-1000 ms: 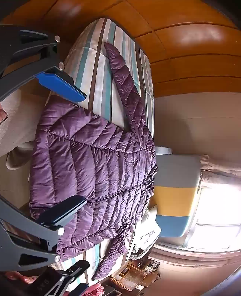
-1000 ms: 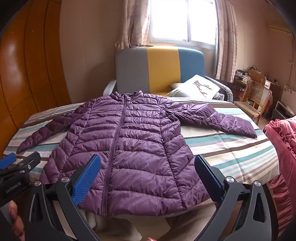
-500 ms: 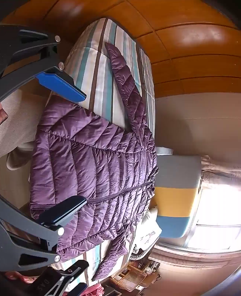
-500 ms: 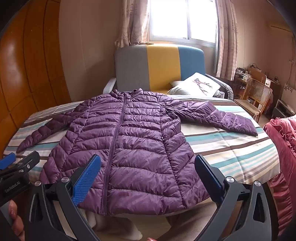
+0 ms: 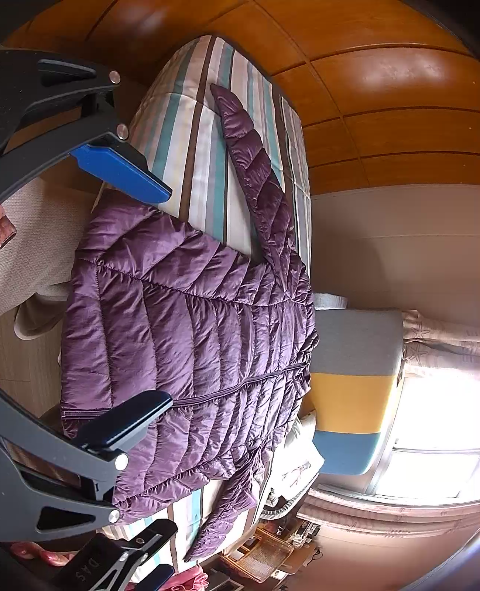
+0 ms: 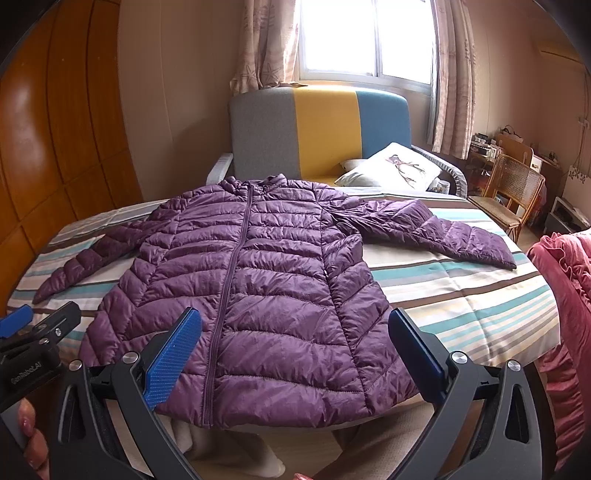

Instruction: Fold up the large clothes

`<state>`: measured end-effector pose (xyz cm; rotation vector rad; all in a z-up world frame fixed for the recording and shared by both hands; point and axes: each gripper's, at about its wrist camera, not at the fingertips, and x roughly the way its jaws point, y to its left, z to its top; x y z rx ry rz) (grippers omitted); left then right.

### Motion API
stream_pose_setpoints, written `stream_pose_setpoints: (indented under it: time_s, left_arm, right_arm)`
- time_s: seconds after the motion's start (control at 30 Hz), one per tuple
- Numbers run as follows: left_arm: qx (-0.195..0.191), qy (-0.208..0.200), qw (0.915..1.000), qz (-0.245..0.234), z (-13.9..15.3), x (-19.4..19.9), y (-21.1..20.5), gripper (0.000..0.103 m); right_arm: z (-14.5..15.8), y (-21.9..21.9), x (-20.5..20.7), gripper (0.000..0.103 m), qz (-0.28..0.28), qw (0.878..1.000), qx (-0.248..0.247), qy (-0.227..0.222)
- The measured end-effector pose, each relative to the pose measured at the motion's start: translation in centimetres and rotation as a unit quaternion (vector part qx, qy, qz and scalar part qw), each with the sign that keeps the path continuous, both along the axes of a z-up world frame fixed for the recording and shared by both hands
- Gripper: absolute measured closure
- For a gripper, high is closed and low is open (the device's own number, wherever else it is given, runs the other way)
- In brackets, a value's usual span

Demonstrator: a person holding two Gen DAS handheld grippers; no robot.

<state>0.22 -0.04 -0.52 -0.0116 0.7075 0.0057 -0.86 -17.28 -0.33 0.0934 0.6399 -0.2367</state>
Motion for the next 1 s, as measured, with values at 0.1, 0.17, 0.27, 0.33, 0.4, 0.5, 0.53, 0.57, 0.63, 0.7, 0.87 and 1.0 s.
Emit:
stream_pose_setpoints:
  time_s: [0.1, 0.17, 0.27, 0.33, 0.4, 0.5, 0.53, 0.57, 0.63, 0.7, 0.87, 1.0]
  left_arm:
    - [0.002, 0.0, 1.0, 0.0, -0.05, -0.08, -0.04, 0.002]
    - [0.003, 0.001, 1.0, -0.001, -0.08, -0.12, -0.03, 0.002]
    - [0.002, 0.0, 1.0, 0.0, -0.17, -0.09, -0.03, 0.002]
    - [0.002, 0.0, 1.0, 0.001, -0.2, -0.13, 0.02, 0.002]
    - [0.003, 0.001, 1.0, 0.0, -0.23, -0.11, 0.01, 0.002]
    - [0.003, 0.002, 1.0, -0.001, -0.29, -0.04, -0.06, 0.002]
    - [0.004, 0.002, 1.0, 0.0, -0.3, -0.05, -0.06, 0.002]
    - [0.004, 0.002, 1.0, 0.0, -0.3, -0.05, -0.03, 0.002]
    - [0.004, 0.003, 1.0, 0.0, -0.31, -0.03, -0.07, 0.002]
    - [0.004, 0.002, 1.0, 0.0, -0.31, -0.05, -0.04, 0.002]
    - [0.006, 0.003, 1.0, 0.0, -0.35, 0.05, -0.09, 0.002]
    - [0.007, 0.004, 1.0, 0.001, -0.42, 0.04, -0.1, 0.002]
  right_arm:
    - [-0.12, 0.03, -0.02, 0.003, 0.001, 1.0, 0.0, 0.0]
    - [-0.1, -0.01, -0.17, 0.003, 0.002, 1.0, 0.0, -0.001]
    - [-0.16, -0.07, -0.14, 0.003, 0.002, 1.0, 0.0, -0.002]
    - [-0.17, -0.11, -0.18, 0.003, 0.001, 1.0, 0.001, 0.0]
    - [-0.24, -0.11, -0.18, 0.003, 0.002, 1.0, 0.002, 0.002]
    - [-0.22, -0.13, -0.22, 0.003, 0.003, 1.0, 0.002, 0.001]
    - [-0.23, -0.11, -0.16, 0.003, 0.004, 1.0, 0.001, 0.002]
    - [-0.24, -0.11, -0.15, 0.003, 0.003, 1.0, 0.001, 0.002]
    - [-0.27, -0.1, -0.05, 0.003, 0.003, 1.0, 0.001, 0.002]
    - [-0.32, -0.14, -0.09, 0.003, 0.003, 1.0, 0.003, 0.005]
    - [-0.46, -0.22, -0.02, 0.003, 0.003, 1.0, 0.005, 0.008]
    - [-0.48, -0.24, -0.02, 0.003, 0.002, 1.0, 0.005, 0.005]
